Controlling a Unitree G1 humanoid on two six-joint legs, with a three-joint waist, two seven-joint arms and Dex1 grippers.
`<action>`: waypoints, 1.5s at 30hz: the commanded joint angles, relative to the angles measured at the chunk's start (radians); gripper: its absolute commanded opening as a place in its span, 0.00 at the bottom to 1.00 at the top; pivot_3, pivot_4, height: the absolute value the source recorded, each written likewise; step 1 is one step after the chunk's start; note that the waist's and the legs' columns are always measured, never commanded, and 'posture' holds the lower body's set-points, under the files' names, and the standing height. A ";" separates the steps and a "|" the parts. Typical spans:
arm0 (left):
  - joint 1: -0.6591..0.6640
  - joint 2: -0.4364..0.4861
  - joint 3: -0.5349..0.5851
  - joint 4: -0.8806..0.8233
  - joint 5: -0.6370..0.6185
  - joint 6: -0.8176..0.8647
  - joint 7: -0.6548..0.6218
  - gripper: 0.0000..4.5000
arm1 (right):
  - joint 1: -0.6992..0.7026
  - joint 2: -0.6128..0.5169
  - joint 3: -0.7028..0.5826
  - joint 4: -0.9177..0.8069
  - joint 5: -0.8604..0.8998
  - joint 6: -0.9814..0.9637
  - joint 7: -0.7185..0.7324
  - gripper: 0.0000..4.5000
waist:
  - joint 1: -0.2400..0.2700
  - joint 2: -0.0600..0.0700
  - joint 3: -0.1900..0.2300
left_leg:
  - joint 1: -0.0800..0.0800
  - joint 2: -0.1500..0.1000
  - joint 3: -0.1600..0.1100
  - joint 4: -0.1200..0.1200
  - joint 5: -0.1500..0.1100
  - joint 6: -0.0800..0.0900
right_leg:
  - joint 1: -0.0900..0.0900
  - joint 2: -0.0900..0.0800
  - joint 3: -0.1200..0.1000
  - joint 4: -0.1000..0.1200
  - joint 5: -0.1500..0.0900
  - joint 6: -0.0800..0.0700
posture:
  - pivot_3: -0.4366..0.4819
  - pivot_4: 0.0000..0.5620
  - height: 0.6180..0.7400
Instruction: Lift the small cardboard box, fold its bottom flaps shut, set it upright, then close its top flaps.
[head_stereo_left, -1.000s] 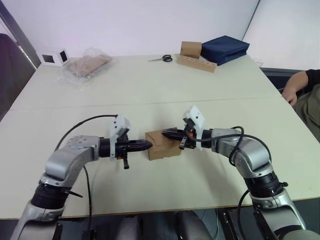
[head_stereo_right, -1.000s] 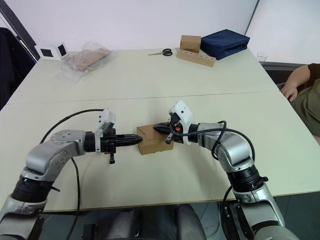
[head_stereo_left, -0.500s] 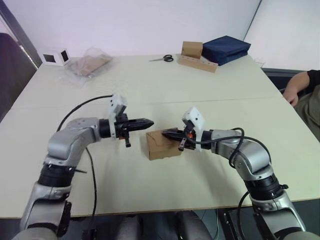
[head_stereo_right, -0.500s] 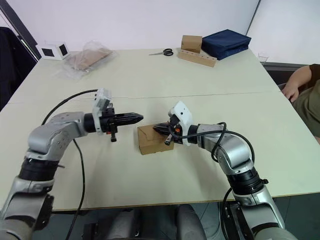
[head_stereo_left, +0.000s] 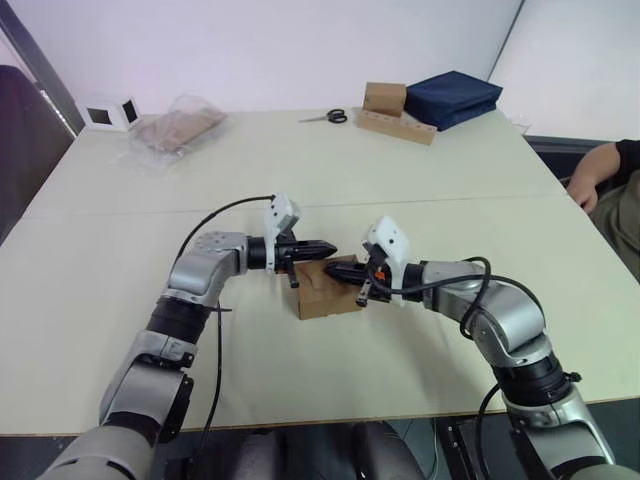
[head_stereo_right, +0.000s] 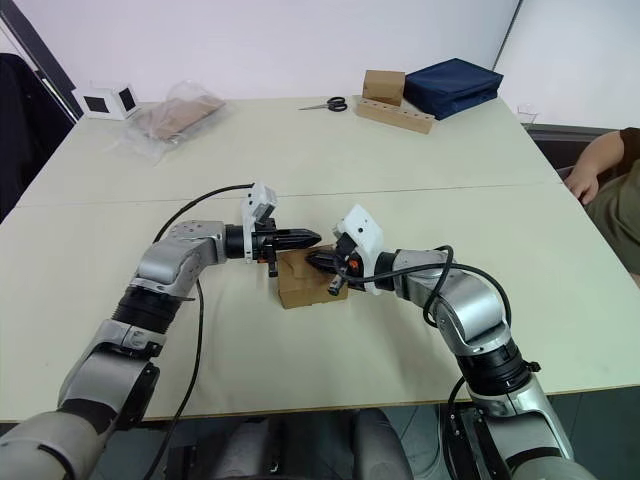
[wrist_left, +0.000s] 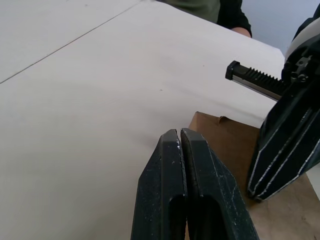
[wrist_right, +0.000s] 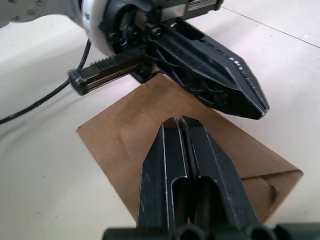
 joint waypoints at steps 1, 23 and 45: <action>-0.026 -0.012 0.000 0.005 0.021 -0.018 -0.016 0.01 | -0.001 -0.015 -0.017 -0.071 0.028 0.041 -0.004 0.00 | 0.000 0.000 0.000 | 0.000 0.000 0.000 0.000 0.000 0.000 | 0.000 0.000 0.000 0.000 0.000 0.000 | 0.48 0.27 1.00; 0.005 0.032 0.051 -0.130 -0.051 0.067 -0.114 0.01 | 0.028 -0.067 -0.017 -0.132 0.045 0.076 -0.002 0.00 | -0.004 0.000 0.000 | 0.000 0.000 0.000 0.000 0.000 0.000 | 0.000 0.000 0.000 0.000 0.000 0.000 | 0.48 0.27 1.00; 0.020 0.007 0.002 -0.067 0.041 -0.028 -0.091 0.01 | 0.023 -0.111 0.000 -0.191 0.084 0.134 -0.001 0.00 | -0.003 0.000 0.000 | 0.000 0.000 0.000 0.000 0.000 0.000 | 0.000 0.000 0.000 0.000 0.000 0.000 | 0.48 0.27 1.00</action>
